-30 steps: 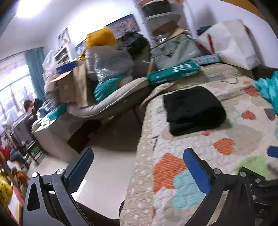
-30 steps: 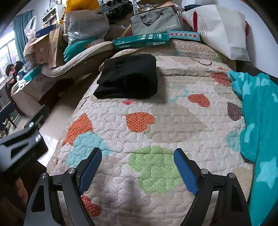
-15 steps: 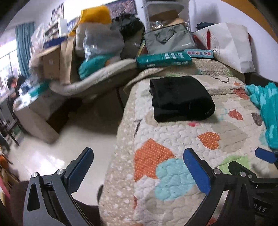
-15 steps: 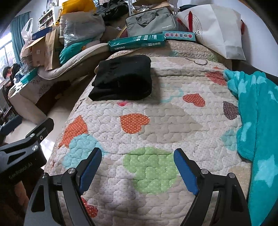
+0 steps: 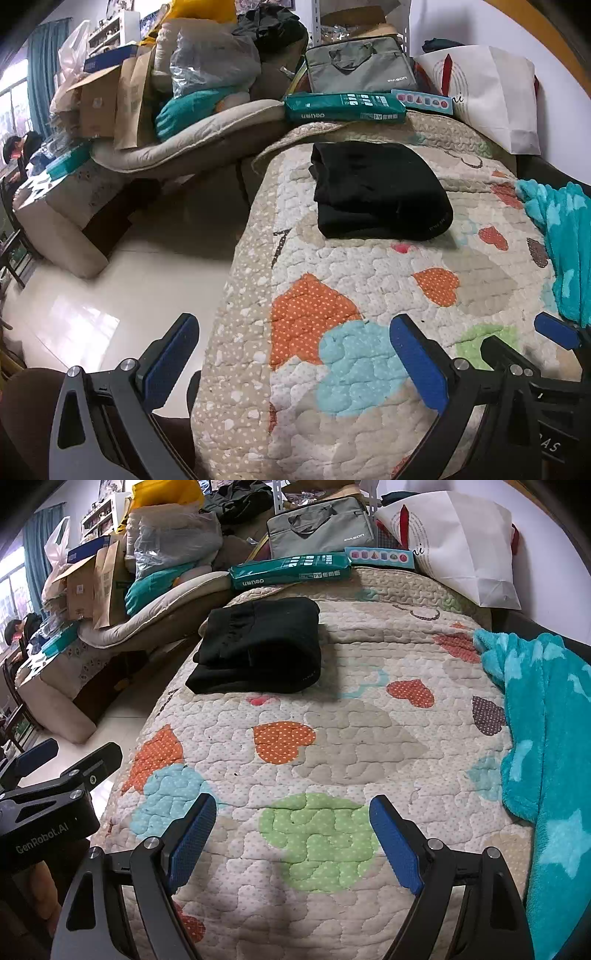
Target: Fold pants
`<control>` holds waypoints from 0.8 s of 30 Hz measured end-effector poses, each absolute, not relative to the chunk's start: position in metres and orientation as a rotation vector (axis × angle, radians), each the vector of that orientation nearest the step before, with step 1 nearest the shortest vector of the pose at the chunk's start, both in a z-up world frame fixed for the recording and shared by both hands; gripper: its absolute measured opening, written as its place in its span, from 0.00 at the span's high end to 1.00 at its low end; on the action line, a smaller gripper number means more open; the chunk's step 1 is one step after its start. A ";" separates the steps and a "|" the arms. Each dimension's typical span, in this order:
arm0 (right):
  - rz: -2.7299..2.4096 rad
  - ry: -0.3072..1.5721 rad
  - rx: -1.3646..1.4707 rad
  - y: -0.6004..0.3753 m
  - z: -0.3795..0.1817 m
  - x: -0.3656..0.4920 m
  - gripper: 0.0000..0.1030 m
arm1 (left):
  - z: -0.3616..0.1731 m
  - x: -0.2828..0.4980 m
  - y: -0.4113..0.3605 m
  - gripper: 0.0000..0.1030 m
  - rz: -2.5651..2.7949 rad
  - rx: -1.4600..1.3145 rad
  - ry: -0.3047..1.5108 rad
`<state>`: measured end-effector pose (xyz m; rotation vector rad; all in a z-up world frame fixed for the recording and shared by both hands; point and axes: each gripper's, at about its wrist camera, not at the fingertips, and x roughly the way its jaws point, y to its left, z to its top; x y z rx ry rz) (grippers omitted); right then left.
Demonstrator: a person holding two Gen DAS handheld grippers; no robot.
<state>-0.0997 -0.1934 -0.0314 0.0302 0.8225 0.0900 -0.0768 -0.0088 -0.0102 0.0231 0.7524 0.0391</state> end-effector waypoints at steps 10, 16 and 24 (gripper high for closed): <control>0.090 0.821 0.025 -0.193 -0.032 -0.100 0.13 | -0.019 -0.070 0.000 0.00 0.036 -0.039 0.820; 0.091 0.820 0.017 -0.192 -0.032 -0.100 0.13 | -0.021 -0.069 0.001 0.00 0.031 -0.054 0.839; 0.091 0.822 0.016 -0.191 -0.032 -0.100 0.12 | -0.023 -0.068 0.000 0.00 0.023 -0.050 0.851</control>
